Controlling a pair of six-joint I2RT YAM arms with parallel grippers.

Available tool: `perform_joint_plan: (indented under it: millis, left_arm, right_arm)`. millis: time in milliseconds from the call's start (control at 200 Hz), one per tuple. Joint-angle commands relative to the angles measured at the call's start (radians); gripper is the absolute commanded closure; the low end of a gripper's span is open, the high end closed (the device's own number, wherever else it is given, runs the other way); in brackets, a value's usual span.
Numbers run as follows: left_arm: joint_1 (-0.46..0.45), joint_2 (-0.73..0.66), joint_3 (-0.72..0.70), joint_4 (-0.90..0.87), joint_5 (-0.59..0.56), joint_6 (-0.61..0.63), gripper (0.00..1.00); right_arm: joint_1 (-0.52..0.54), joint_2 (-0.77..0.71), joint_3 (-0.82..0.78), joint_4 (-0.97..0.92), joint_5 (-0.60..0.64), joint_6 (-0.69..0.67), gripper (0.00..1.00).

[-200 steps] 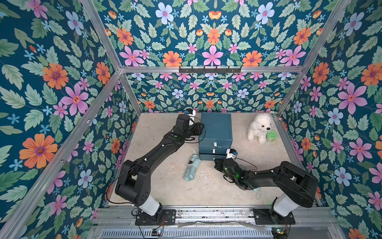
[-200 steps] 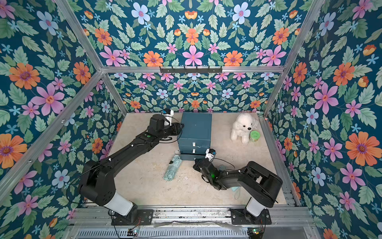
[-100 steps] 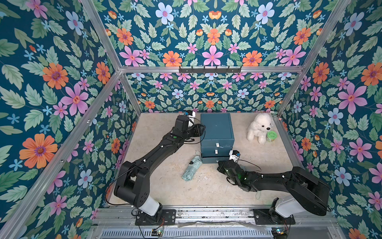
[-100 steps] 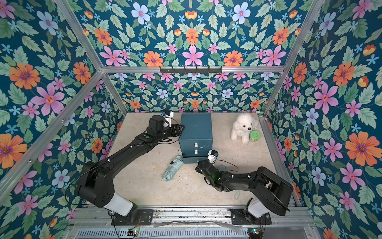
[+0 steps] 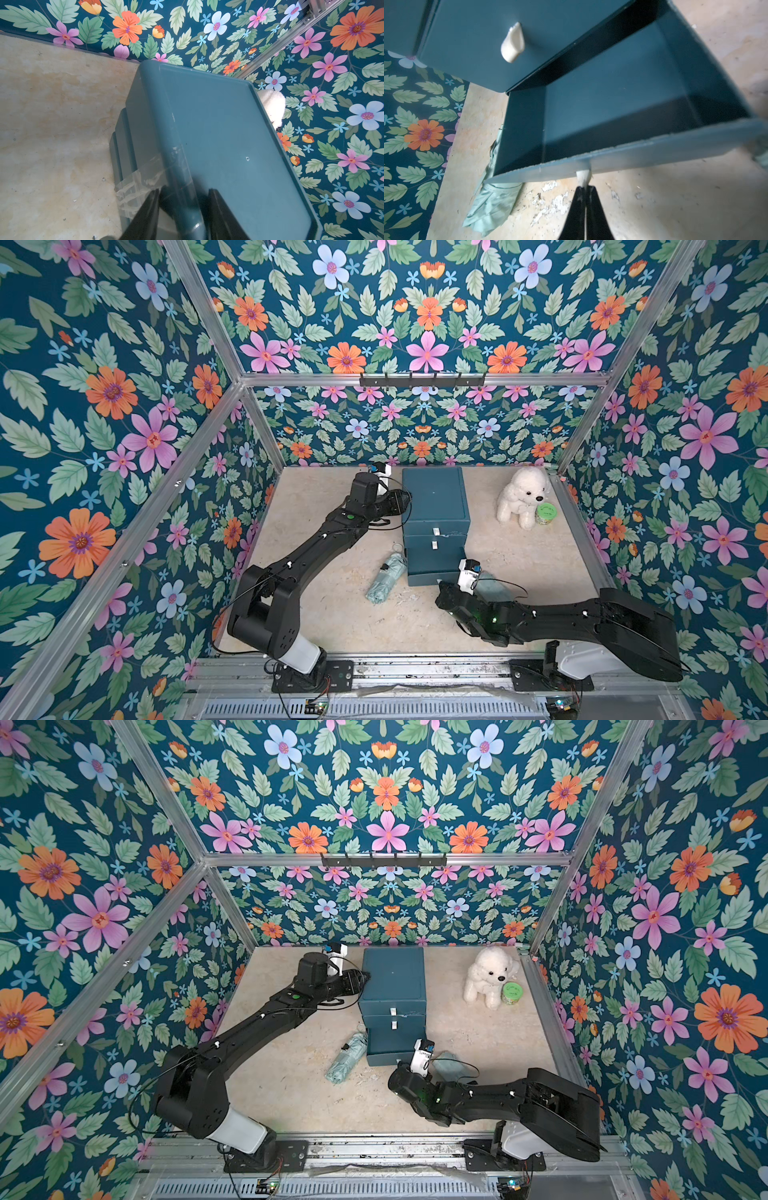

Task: Place the umbrella in the drawer by color
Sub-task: Open the drawer in the storage box.

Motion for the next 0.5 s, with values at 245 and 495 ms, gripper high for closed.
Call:
perform_joint_plan:
  millis: [245,495]
  left_arm:
    - [0.002,0.014,-0.033,-0.337,0.012,0.009,0.54]
    - [0.002,0.015,-0.045,-0.31,0.042,-0.017,0.54]
  right_arm:
    - [0.204,-0.049,-0.005,-0.162,0.183,0.177,1.0]
    - [0.283,-0.025,0.004,-0.217,0.192,0.26,1.0]
